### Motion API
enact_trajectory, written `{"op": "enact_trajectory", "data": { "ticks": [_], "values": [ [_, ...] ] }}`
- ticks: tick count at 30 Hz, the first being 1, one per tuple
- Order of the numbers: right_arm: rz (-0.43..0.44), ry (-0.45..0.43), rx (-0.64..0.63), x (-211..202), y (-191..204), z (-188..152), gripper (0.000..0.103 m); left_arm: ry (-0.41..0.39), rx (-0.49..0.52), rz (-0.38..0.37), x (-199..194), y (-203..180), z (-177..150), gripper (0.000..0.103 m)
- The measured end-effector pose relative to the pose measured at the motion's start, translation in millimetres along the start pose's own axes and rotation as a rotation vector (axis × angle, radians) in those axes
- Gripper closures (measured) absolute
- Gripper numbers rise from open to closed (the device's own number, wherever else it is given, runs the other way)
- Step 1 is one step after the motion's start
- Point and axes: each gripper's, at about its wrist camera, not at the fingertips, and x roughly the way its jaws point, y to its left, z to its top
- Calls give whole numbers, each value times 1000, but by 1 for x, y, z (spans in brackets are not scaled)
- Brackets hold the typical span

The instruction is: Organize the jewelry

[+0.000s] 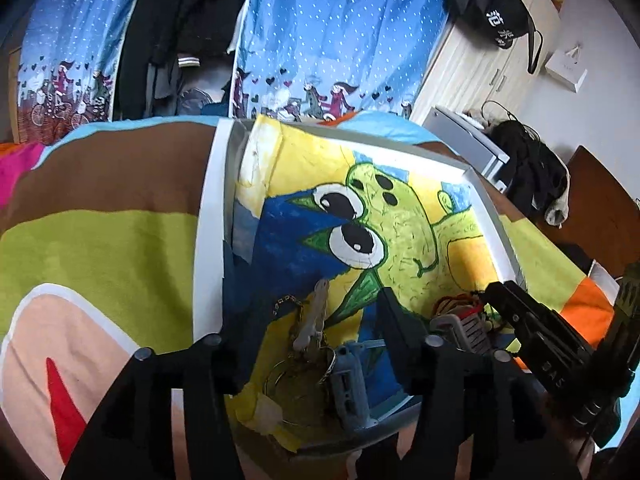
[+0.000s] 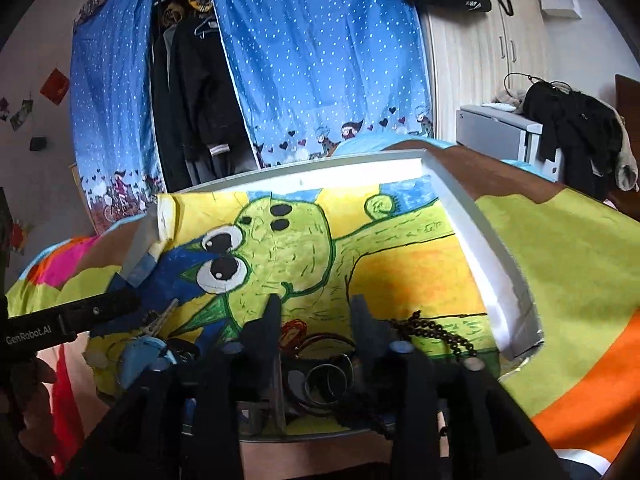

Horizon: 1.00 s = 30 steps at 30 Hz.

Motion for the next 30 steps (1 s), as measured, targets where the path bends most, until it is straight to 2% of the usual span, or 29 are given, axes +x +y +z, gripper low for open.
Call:
{"op": "enact_trajectory", "data": {
  "ticks": [5,8,10,12,13,17,23,30],
  "values": [
    [-19,-52,-8,-22,0,4,39,-62,16,14,-21,-10,-1,33],
    [-43,-87,-2,-38,0,6,24,-95,33,33,-33,-16,-2,26],
    [-54,-106,0,-48,0,7,21,-113,42,46,-41,-20,-4,22],
    [-57,-124,1,-59,0,8,3,-134,46,63,-51,-23,-6,20],
    [-55,-135,2,-65,-1,8,0,-139,48,68,-54,-24,-7,19],
    [-36,-160,-4,-88,1,9,0,-170,35,99,-73,-26,-11,4],
    [-38,-181,-6,-125,7,0,0,-233,59,112,-112,-30,-27,4],
    [-43,-211,-33,-177,18,-35,0,-251,141,129,-162,-44,-75,4]
  ]
}}
